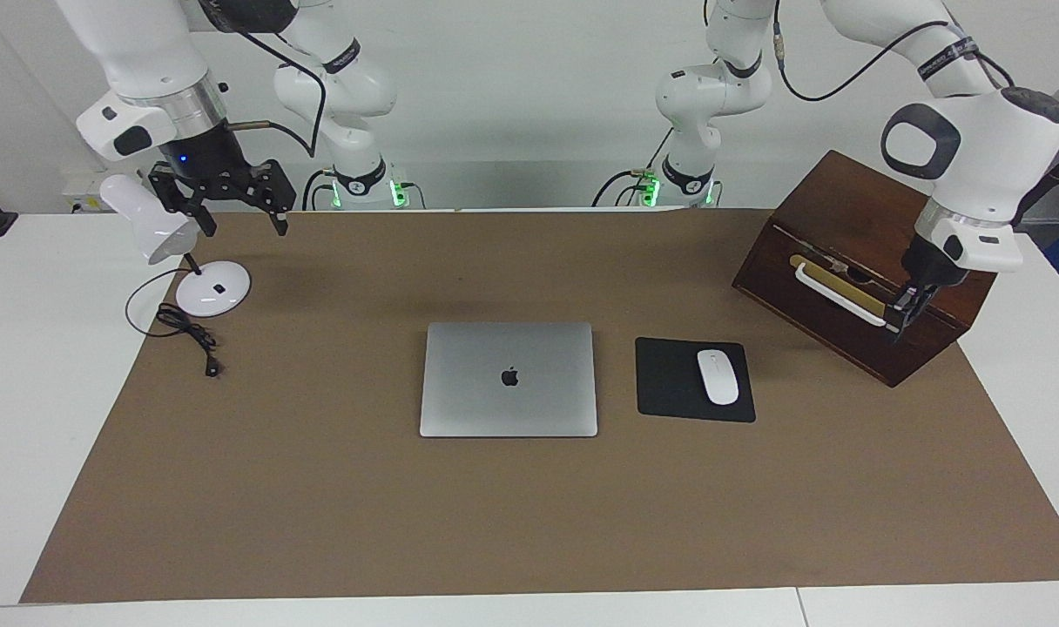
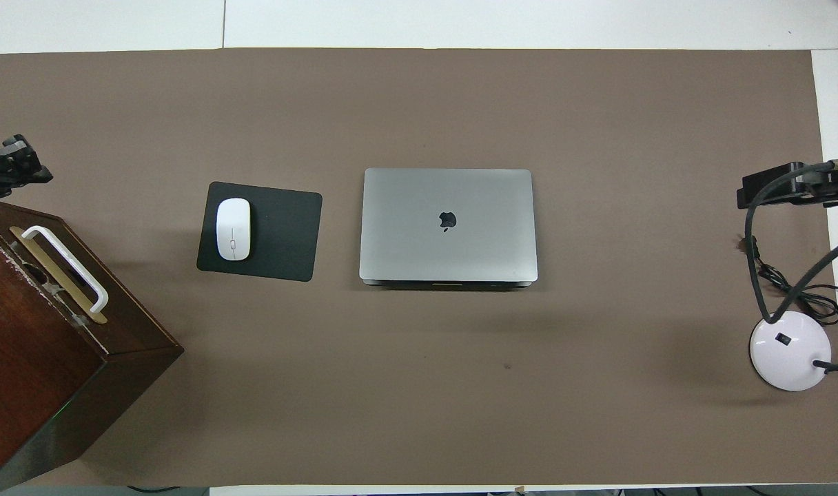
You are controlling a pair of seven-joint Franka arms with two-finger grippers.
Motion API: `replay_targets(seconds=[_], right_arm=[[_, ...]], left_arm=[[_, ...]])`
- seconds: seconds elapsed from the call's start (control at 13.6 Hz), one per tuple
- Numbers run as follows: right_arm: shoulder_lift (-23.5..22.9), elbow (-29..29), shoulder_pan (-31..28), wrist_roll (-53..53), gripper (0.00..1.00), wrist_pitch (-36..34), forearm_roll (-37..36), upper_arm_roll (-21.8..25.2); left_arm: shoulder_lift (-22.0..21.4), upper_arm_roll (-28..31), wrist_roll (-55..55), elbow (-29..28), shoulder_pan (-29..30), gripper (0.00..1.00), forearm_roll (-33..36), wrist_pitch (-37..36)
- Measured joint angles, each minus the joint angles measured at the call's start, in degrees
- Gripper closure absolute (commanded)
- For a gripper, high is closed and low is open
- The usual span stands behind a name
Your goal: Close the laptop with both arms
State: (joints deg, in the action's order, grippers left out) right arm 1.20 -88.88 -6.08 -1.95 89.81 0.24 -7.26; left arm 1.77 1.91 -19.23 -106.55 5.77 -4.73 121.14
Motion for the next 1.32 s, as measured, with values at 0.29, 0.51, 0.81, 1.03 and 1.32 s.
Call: replay_targets(seconds=[0.29, 0.51, 0.81, 1.03, 1.32], right_arm=[[0.0, 0.0, -0.1, 0.0, 0.00, 0.0, 0.1, -0.1], [0.0, 0.0, -0.1, 0.0, 0.00, 0.0, 0.1, -0.1], [0.0, 0.0, -0.1, 0.0, 0.00, 0.0, 0.1, -0.1], [0.0, 0.0, -0.1, 0.0, 0.00, 0.0, 0.1, -0.1], [0.0, 0.0, -0.1, 0.0, 0.00, 0.0, 0.1, -0.2]], left_arm=[[-7.4, -0.2, 1.4, 0.1, 0.0, 1.00, 1.2, -18.5], [-11.5, -0.3, 1.8, -0.1, 0.0, 0.71, 1.3, -31.3], [-12.5, -0.5, 1.9, -0.5, -0.5, 0.00, 1.3, -35.2], [-12.2, -0.7, 1.9, -0.5, -1.3, 0.00, 1.3, -31.9], [-11.5, 0.1, 1.8, -0.6, -3.7, 0.00, 1.3, -27.1]])
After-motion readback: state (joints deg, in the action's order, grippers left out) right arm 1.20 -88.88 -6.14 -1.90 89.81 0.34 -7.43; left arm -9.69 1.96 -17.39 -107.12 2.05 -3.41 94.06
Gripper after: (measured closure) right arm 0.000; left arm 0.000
